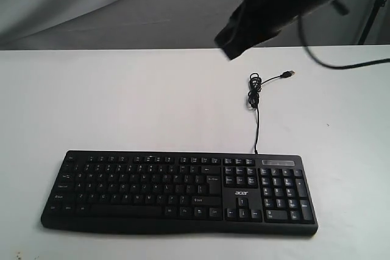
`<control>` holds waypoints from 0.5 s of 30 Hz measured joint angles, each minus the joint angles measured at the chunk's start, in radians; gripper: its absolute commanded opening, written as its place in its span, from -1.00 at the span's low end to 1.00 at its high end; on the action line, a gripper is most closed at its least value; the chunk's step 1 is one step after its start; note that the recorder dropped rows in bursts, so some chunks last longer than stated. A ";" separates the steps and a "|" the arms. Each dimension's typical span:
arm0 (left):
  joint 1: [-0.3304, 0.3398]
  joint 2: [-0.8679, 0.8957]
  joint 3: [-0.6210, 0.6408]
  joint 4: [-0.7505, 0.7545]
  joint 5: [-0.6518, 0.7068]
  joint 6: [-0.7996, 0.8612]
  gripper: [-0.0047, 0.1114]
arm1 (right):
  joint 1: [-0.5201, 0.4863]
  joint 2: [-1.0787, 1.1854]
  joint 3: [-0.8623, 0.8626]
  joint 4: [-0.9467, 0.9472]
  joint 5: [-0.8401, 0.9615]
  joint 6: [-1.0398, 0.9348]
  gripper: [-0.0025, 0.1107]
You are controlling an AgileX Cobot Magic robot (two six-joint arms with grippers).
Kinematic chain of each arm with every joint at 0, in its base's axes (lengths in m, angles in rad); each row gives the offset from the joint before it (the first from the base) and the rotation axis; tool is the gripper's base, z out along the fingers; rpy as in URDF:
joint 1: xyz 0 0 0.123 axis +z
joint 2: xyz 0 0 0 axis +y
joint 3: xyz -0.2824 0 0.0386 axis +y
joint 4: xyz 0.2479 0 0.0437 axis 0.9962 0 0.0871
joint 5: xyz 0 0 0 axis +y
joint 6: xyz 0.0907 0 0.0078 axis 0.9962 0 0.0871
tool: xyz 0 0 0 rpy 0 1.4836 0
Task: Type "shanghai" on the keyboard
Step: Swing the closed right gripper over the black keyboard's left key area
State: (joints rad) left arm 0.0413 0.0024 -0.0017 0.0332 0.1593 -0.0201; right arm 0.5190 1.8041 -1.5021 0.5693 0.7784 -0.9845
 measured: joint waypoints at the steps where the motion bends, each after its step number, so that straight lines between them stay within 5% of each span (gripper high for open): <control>1: 0.000 0.000 0.000 0.000 0.000 0.000 -0.92 | 0.036 0.032 -0.009 0.000 -0.010 -0.005 -0.96; 15: 0.000 0.000 0.000 0.000 0.000 0.000 -0.92 | 0.448 0.501 -0.437 -0.138 0.016 0.165 -0.96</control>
State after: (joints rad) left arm 0.0413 0.0024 -0.0017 0.0332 0.1593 -0.0201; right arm 0.9674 2.3052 -1.9388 0.4310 0.7948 -0.8194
